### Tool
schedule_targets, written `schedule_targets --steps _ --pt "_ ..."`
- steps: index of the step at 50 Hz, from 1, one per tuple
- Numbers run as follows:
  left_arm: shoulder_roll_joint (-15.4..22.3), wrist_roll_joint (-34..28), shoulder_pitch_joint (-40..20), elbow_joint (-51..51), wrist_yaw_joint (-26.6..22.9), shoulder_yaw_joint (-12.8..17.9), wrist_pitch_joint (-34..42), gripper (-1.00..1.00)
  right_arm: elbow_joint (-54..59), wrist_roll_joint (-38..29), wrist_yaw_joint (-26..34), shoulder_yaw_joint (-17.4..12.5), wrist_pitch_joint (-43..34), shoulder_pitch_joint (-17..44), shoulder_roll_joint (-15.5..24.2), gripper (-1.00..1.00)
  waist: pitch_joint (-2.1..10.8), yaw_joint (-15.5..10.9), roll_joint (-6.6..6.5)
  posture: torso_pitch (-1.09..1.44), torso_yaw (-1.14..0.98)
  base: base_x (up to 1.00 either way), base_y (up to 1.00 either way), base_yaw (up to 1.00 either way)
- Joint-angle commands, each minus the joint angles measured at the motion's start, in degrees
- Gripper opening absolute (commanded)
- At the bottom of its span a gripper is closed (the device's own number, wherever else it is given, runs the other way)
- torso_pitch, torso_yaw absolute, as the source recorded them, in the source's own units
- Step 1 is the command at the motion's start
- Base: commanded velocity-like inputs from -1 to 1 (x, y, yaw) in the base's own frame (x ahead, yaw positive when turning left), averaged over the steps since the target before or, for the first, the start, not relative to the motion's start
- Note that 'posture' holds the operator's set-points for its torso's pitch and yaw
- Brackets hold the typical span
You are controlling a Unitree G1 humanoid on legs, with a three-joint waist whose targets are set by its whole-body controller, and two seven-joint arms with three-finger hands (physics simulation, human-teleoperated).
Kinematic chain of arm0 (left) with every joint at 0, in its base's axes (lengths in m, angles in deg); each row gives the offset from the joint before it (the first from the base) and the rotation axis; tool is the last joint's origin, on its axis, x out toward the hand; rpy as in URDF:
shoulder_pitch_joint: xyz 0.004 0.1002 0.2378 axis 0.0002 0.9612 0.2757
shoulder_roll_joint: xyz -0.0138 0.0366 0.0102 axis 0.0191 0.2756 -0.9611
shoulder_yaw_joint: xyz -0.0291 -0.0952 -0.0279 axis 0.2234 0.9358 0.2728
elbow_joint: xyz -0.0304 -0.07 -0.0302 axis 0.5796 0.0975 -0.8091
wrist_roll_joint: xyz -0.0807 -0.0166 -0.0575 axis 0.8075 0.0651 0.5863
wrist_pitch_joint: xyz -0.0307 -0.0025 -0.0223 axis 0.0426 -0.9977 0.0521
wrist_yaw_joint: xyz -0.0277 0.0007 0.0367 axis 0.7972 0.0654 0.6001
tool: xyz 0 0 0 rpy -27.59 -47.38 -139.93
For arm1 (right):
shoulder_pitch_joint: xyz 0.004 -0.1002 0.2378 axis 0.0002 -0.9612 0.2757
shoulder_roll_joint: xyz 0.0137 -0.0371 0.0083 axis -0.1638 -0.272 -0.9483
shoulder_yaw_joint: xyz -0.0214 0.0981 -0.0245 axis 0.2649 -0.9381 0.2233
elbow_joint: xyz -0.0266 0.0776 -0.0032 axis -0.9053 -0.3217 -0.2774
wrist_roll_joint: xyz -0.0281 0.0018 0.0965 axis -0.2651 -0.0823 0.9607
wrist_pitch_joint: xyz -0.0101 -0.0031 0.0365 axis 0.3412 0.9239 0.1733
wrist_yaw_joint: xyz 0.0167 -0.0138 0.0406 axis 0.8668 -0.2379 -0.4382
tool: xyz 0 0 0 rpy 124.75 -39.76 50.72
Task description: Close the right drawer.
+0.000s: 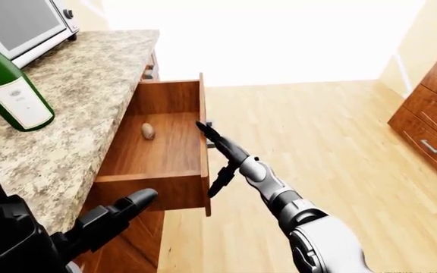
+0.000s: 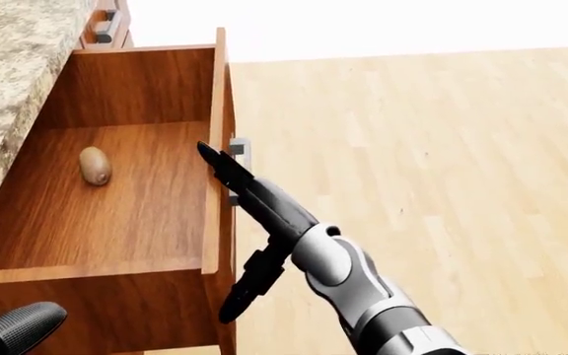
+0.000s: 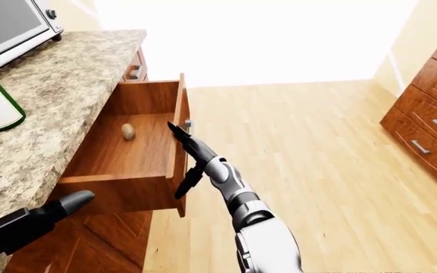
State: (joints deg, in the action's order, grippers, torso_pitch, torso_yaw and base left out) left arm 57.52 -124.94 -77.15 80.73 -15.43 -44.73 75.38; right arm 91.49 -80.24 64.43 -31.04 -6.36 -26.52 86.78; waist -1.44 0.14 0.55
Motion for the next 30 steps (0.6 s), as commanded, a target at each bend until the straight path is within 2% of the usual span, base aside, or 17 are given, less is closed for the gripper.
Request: schedule_targets --steps 1,20,21,30 --pt "0.11 0.15 -0.38 1.63 0.34 -0.05 -0.64 1.00 -1.88 -0.79 2.05 0.91 3.20 2.07 -1.37 1.00 1.05 -0.46 -0.26 0.00 0.00 0.00 0.00 0.00" --pt "0.22 0.44 -0.71 1.69 0.13 0.17 -0.28 1.00 -1.90 -0.13 4.92 0.70 3.35 2.50 -2.13 1.00 1.18 -0.16 -0.35 0.00 0.00 0.00 0.00 0.00" --pt "0.19 0.38 -0.43 1.45 0.40 0.16 -0.65 1.00 -3.52 2.75 0.75 -2.28 2.67 6.29 2.06 1.00 1.19 -0.13 -0.36 0.00 0.00 0.00 0.00 0.00" --pt "0.03 0.15 -0.12 1.07 0.64 -0.03 -1.20 1.00 -5.54 7.83 -4.50 -2.73 3.63 9.06 9.40 1.00 0.73 -0.82 0.06 0.00 0.00 0.00 0.00 0.00"
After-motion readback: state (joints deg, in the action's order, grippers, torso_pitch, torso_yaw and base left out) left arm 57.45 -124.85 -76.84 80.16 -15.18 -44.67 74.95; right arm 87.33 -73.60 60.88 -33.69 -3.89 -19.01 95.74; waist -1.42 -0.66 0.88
